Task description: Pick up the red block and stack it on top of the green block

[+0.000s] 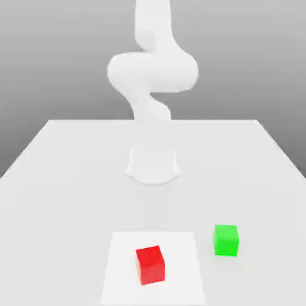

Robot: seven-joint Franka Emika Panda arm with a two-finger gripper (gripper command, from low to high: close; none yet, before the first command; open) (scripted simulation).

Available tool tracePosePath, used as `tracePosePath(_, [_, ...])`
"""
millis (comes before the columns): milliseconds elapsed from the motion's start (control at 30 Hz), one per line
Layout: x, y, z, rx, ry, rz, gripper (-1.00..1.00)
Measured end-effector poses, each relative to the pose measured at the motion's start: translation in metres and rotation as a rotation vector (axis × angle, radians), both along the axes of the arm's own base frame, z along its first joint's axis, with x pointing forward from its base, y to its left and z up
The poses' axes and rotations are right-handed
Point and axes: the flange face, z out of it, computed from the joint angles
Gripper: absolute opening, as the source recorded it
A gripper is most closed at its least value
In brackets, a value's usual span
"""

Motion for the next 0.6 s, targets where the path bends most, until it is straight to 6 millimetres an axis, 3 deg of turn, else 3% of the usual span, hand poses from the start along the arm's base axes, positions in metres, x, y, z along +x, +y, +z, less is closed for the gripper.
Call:
tracePosePath(133, [0.046, -0.001, -0.081, -0.013, 0.133, 0.043, 0.0])
tracePosePath(300, [0.078, -0.001, -0.186, -0.032, 0.293, 0.094, 0.0])
tracePosePath(433, [0.086, 0.0, -0.272, -0.05, 0.42, 0.135, 0.0])
tracePosePath(600, [0.074, -0.001, -0.375, -0.075, 0.579, 0.184, 0.0])
